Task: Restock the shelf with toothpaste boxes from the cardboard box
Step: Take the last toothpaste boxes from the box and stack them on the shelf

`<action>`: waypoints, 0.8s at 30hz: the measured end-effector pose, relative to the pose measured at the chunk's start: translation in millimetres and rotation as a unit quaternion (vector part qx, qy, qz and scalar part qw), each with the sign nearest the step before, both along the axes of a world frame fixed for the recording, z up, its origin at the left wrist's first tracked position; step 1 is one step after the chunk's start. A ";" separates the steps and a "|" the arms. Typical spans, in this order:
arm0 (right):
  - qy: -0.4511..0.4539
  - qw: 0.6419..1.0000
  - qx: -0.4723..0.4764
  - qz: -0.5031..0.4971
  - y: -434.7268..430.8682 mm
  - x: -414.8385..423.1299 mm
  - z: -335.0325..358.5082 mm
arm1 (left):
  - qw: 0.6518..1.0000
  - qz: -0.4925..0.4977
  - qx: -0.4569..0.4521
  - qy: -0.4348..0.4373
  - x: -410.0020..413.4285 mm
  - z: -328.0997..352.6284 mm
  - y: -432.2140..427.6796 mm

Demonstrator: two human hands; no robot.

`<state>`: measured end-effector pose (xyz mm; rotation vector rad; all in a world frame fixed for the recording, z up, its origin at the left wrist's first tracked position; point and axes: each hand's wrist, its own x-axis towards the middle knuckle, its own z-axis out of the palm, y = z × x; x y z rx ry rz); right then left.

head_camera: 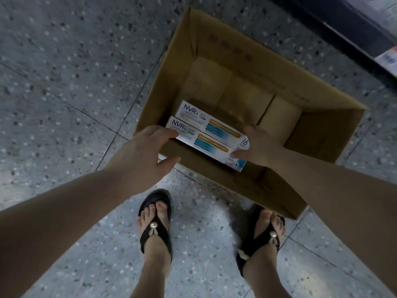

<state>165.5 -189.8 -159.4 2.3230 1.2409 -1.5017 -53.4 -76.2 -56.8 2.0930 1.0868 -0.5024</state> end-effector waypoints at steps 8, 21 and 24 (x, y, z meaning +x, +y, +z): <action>0.040 0.997 0.022 -0.060 -9.5 -6.1 -20.0 | 1.000 0.001 -0.002 -0.015 2.6 -23.6 4.6; -0.017 0.975 0.111 -0.189 -49.4 38.1 86.2 | 0.982 -0.144 0.039 0.117 36.8 -55.9 30.8; -0.012 0.975 0.126 -0.184 -56.7 47.3 87.8 | 0.967 -0.194 0.031 0.165 48.2 -81.4 34.9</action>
